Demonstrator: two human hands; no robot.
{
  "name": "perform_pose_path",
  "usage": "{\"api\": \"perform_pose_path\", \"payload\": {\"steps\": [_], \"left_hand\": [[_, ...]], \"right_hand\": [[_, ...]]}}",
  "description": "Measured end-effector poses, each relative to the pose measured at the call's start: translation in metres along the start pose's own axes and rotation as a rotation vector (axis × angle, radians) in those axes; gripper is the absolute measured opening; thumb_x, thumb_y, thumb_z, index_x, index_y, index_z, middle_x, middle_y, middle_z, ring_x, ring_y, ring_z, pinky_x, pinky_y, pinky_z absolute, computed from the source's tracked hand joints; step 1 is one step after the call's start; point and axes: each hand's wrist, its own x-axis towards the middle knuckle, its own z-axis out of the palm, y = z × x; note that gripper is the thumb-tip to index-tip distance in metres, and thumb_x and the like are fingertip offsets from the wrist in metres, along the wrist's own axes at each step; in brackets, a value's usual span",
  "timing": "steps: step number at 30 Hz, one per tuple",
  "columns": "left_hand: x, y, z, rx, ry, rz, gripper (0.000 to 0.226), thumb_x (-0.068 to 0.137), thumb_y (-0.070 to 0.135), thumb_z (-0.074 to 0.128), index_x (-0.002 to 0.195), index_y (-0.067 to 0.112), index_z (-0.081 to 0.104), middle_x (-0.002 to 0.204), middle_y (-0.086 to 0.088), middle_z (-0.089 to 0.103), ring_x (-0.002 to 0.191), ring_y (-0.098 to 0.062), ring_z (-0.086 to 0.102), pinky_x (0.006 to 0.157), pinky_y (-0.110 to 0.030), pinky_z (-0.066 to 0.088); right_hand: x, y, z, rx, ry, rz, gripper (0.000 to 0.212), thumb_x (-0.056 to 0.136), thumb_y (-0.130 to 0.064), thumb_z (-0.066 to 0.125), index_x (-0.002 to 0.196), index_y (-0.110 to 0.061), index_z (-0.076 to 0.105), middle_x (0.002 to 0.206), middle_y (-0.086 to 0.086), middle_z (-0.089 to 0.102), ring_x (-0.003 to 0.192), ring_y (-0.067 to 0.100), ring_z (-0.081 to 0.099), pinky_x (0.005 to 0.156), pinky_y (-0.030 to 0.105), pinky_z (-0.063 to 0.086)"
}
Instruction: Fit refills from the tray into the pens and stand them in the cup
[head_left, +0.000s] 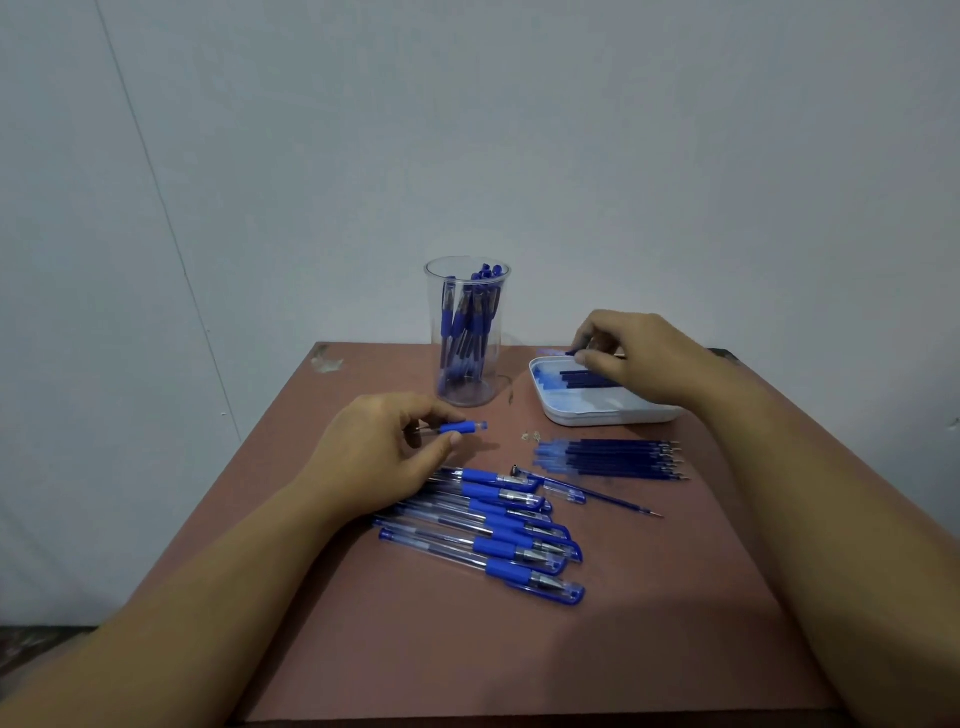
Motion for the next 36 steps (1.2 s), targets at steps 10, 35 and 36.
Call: {"api": "perform_pose_path", "payload": {"steps": [10,35,36], "left_hand": [[-0.004,0.011,0.0,-0.043,0.015,0.029,0.018,0.083,0.036,0.069,0.1,0.038,0.074,0.079,0.023,0.069,0.067,-0.006,0.061,0.058,-0.023,0.05],[-0.01,0.013,-0.004,-0.009,0.03,0.012,0.022,0.084,0.04,0.065,0.104,0.037,0.073,0.079,0.023,0.067,0.068,-0.001,0.06,0.061,-0.022,0.049],[-0.01,0.013,-0.004,-0.008,0.029,0.01,0.022,0.084,0.04,0.065,0.103,0.036,0.074,0.079,0.023,0.067,0.068,-0.001,0.06,0.061,-0.022,0.049]], "right_hand": [[-0.066,-0.022,0.029,0.135,0.136,-0.19,0.019,0.084,-0.025,0.075,0.088,-0.043,0.068,0.087,-0.022,0.067,0.085,0.003,0.063,0.076,0.025,0.052],[-0.065,-0.031,0.057,0.101,0.135,-0.23,0.009,0.087,-0.023,0.071,0.093,-0.029,0.073,0.084,-0.018,0.066,0.08,0.001,0.06,0.068,0.016,0.046],[-0.065,-0.03,0.057,0.097,0.144,-0.233,0.009,0.087,-0.023,0.071,0.094,-0.028,0.073,0.084,-0.018,0.066,0.08,0.001,0.06,0.068,0.015,0.046]]}}
